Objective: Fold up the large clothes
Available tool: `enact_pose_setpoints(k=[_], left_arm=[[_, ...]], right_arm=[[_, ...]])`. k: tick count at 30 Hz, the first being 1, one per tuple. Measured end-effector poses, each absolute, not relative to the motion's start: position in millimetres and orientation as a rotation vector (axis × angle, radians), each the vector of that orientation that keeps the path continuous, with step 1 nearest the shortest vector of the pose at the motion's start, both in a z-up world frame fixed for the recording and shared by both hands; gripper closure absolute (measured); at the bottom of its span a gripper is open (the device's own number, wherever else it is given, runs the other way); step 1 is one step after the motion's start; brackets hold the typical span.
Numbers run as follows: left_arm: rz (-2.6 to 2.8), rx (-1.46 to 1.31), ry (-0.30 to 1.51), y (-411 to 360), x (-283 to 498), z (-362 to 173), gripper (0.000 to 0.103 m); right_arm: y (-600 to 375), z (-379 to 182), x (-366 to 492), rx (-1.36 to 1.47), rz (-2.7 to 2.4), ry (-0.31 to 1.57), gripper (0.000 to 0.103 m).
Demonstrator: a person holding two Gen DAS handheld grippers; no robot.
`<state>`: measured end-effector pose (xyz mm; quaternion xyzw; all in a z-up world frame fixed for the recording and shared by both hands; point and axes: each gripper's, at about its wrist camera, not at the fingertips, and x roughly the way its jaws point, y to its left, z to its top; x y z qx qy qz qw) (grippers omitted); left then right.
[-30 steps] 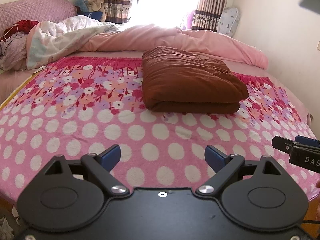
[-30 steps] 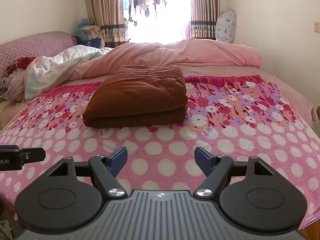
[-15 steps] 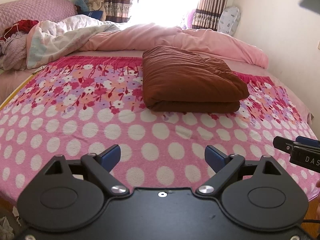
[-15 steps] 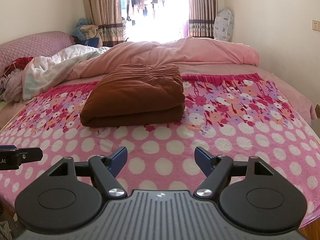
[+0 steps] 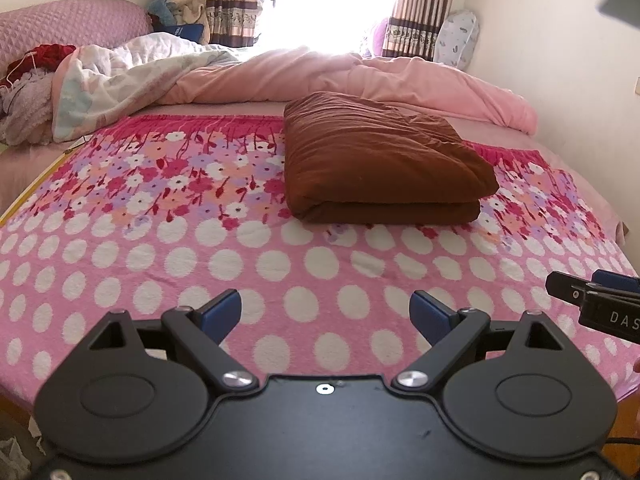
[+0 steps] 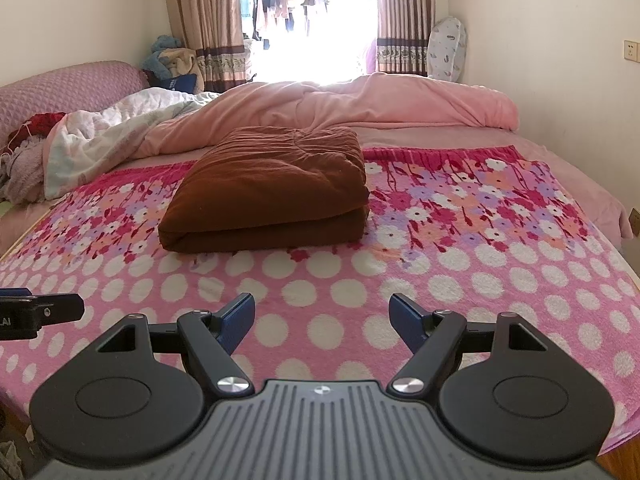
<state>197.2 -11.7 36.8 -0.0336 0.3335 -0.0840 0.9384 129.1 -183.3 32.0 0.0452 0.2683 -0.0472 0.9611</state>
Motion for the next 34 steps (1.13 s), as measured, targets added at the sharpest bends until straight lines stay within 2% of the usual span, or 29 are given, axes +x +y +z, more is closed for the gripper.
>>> enact_pose_setpoints(k=[34], left_arm=[[-0.184, -0.067, 0.667, -12.8, 199.0, 38.4, 0.009]], right_arm=[[-184.0, 32.0, 131.0, 0.093, -0.099, 0.546, 0.013]])
